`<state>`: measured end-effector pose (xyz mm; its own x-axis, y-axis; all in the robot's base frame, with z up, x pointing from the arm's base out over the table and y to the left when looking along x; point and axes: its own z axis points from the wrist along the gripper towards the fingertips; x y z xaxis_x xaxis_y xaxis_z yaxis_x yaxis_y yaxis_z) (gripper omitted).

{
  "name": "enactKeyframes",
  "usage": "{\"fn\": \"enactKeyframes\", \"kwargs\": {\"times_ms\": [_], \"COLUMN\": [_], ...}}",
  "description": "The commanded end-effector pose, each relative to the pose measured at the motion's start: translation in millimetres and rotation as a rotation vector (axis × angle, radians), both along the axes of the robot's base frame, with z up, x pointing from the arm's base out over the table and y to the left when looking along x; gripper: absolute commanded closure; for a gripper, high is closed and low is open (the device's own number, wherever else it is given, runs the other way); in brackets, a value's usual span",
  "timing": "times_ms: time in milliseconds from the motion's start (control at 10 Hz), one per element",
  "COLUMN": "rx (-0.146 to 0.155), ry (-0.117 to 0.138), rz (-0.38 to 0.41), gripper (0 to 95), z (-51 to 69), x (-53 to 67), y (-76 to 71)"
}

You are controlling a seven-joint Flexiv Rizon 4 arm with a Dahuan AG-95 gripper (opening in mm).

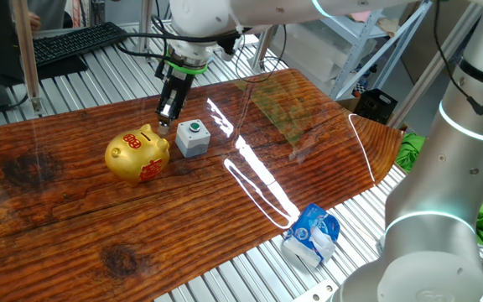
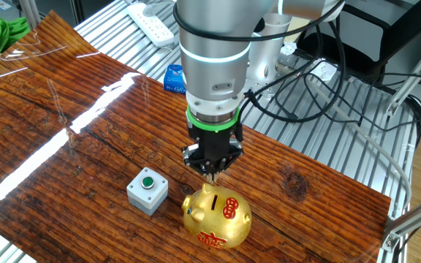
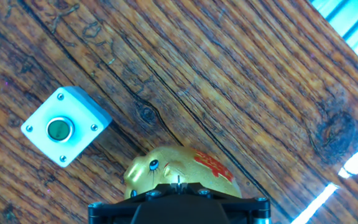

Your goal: Drop coins into a piggy bank

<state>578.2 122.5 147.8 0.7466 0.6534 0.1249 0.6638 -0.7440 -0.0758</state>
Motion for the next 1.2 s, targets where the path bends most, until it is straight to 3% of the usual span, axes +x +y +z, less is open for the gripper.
{"fn": "enactKeyframes", "kwargs": {"times_ms": [100,1200], "rx": [-0.008,-0.007], "ry": [0.002,0.017], "rz": [-0.023,-0.147], "gripper": [95.0,95.0], "z": [-3.9,-6.8], "x": [7.5,22.5], "y": [6.3,19.5]}}
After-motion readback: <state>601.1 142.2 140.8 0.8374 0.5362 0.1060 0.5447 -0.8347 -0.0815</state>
